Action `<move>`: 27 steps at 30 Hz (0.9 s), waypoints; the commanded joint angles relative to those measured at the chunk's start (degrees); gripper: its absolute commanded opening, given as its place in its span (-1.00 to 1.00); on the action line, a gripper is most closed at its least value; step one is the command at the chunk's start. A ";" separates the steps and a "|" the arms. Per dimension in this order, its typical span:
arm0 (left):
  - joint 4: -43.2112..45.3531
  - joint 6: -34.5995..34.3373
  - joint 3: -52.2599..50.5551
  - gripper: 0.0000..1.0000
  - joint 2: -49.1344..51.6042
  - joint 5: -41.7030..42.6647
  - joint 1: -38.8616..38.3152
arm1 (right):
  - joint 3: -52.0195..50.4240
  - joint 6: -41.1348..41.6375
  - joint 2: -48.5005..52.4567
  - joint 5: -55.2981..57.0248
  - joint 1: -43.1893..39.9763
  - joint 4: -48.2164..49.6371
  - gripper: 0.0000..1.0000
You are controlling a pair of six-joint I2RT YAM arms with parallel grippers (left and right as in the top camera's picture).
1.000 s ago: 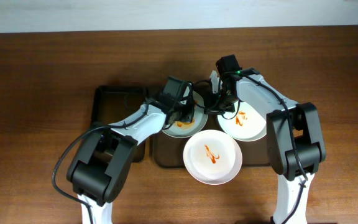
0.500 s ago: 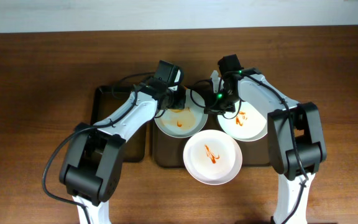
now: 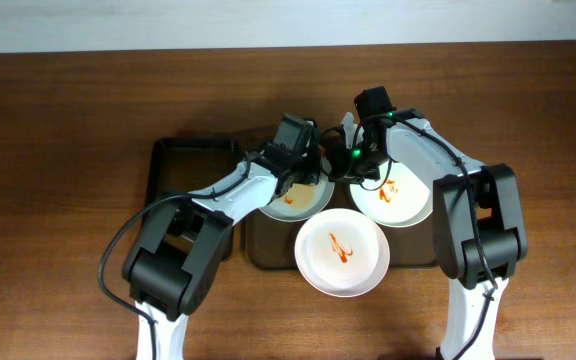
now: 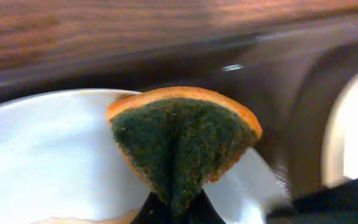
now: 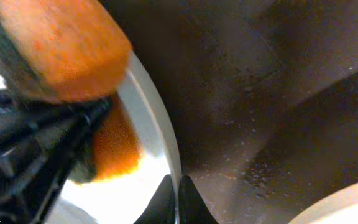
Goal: Clean dirty plates on tray and stack at the side
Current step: 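Scrub the tilted plate's sauce with the sponge in the left gripper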
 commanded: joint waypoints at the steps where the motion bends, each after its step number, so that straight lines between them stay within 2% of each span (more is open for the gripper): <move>1: -0.04 0.15 -0.55 -1.00 1.14 -12.50 0.24 | 0.00 -0.59 0.09 -2.89 0.00 0.13 -0.92; 4: -0.24 0.15 -0.15 -1.00 0.15 -12.41 2.75 | 0.00 -0.59 0.09 -2.89 0.00 0.07 -0.92; 6: -2.54 0.11 0.57 -1.00 -4.28 -3.63 4.35 | 0.00 -0.59 0.09 -2.89 0.00 -0.02 -0.92; 7: -6.29 0.09 0.68 -1.00 -8.98 3.87 5.38 | 0.00 -0.59 0.09 -2.89 0.00 -0.07 -0.92; 8: -9.81 0.11 0.68 -1.00 -12.02 5.95 5.70 | 0.00 -0.59 0.09 -2.89 0.00 -0.09 -0.92; 10: -21.42 0.13 0.66 -1.00 -16.06 5.90 5.64 | 0.00 -0.59 0.09 -2.89 0.00 -0.11 -0.92; 12: -24.52 0.31 -2.47 -1.00 -15.15 5.90 5.29 | 0.00 -0.59 0.09 -2.91 0.00 -0.11 -0.92; 16: -18.25 0.31 -8.33 -1.00 -15.15 5.62 2.60 | 0.00 -0.59 0.09 -2.91 0.00 -0.15 -0.92; 19: -12.24 0.31 -12.57 -1.00 -15.15 -1.66 -0.83 | 0.00 -0.59 0.09 -2.91 0.00 -0.74 -0.92; 22: -5.14 0.31 -16.24 -1.00 -15.15 -3.80 -2.60 | 0.00 -0.59 0.09 -2.89 0.00 -0.87 -0.92; 27: 3.45 0.31 -21.66 -1.00 -15.15 -4.48 -3.13 | 0.00 -0.59 0.09 -2.89 0.00 -0.90 -0.92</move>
